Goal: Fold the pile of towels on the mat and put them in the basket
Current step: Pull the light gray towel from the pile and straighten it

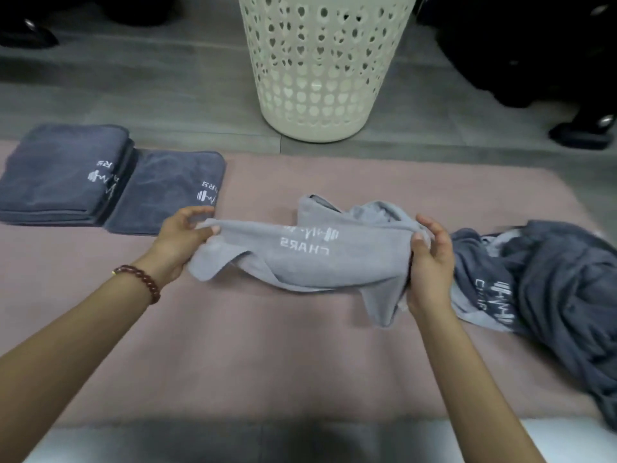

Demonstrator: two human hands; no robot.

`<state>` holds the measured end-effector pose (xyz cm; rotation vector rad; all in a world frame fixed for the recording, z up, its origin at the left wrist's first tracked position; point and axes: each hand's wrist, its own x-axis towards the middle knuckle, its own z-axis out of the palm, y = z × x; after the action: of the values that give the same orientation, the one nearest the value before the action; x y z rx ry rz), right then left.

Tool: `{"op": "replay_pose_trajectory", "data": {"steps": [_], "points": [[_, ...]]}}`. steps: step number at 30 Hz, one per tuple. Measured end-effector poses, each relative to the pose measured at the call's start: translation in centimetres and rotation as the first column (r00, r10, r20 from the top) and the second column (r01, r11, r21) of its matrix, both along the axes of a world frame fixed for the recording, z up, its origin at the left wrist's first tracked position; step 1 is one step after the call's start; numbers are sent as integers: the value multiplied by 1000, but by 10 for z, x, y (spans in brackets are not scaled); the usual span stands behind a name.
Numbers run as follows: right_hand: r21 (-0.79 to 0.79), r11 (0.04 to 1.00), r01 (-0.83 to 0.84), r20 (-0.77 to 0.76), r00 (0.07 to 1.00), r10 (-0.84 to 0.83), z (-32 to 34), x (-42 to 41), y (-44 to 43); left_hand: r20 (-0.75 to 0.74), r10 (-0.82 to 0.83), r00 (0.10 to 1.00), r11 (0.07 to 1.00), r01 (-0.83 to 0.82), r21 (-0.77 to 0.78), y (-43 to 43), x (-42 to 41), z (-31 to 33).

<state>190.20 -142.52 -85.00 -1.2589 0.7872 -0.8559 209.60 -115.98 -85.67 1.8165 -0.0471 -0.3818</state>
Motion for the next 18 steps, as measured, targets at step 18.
{"op": "replay_pose_trajectory", "data": {"steps": [18], "points": [[-20, 971, -239, -688, 708, 160, -45, 11, -46, 104, -634, 766, 766, 605, 218, -108, -54, -45]]}}
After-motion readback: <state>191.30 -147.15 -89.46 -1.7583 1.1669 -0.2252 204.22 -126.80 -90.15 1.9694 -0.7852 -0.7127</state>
